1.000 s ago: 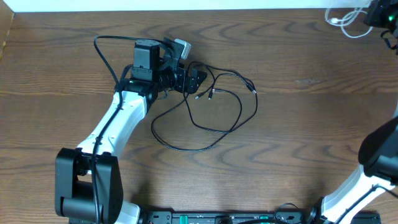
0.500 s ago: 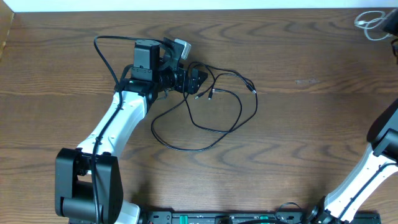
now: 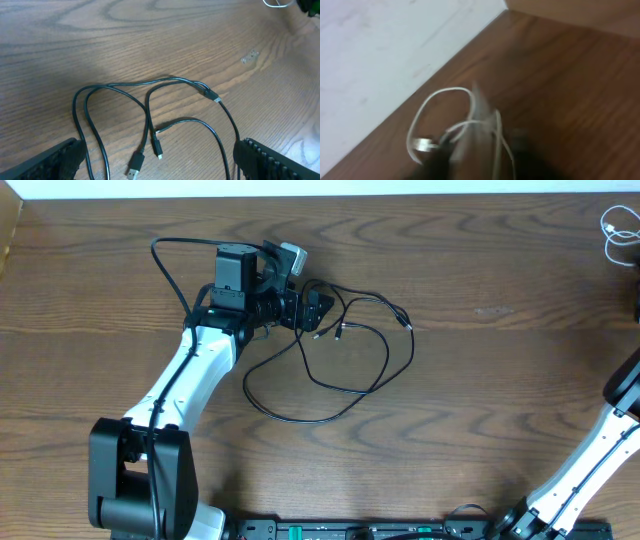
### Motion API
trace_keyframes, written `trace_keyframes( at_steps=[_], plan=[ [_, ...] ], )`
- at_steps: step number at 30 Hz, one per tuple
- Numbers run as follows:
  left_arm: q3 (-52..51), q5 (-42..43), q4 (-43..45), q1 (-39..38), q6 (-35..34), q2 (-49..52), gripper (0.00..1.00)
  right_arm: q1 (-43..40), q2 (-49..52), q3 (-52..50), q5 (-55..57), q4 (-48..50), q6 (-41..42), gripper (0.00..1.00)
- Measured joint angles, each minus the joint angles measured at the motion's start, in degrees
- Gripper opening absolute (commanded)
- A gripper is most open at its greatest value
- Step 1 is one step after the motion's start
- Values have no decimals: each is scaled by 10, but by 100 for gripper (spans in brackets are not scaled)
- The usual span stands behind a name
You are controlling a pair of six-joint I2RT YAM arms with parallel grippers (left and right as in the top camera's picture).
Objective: Untangle cables
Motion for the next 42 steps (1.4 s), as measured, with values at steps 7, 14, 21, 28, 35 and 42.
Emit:
trace_keyframes(
  at_steps=[7,14,21,28,35,42],
  plan=[
    [0,0,0,0,0,0,99,-17,-11,-3,-69,-14,17,99],
    [0,0,0,0,0,0,100,-1,-122,-5,-50,-218,-31,99],
    [0,0,0,0,0,0,100,59,-294,-3,6,-417,-108,99],
    [0,0,0,0,0,0,100,133,-340,3,-150,-534,-136,88],
    [0,0,29,0,0,0,100,234,-326,2,-219,-662,-189,87],
    [0,-14,-5,27,-7,-8,100,358,-302,0,-177,-698,-267,82]
  ],
)
